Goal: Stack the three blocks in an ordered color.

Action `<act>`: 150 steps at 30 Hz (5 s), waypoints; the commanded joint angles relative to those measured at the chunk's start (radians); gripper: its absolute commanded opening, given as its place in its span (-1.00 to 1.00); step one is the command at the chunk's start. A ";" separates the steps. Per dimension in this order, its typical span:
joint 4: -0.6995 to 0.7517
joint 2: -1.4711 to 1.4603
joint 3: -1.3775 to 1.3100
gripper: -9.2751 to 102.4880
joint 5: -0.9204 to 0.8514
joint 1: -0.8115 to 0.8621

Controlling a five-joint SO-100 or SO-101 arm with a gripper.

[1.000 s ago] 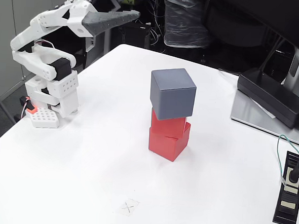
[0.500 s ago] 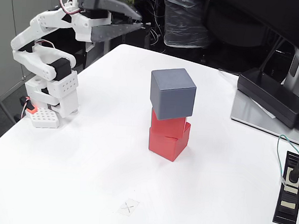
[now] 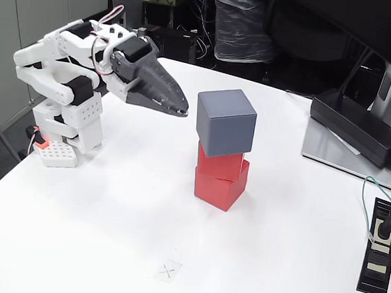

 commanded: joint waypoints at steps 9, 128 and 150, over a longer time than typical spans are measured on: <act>-0.002 0.008 0.166 -0.82 0.017 0.000; -0.008 0.008 0.210 -0.82 0.012 -0.334; -0.008 0.008 0.210 -0.82 0.012 -0.334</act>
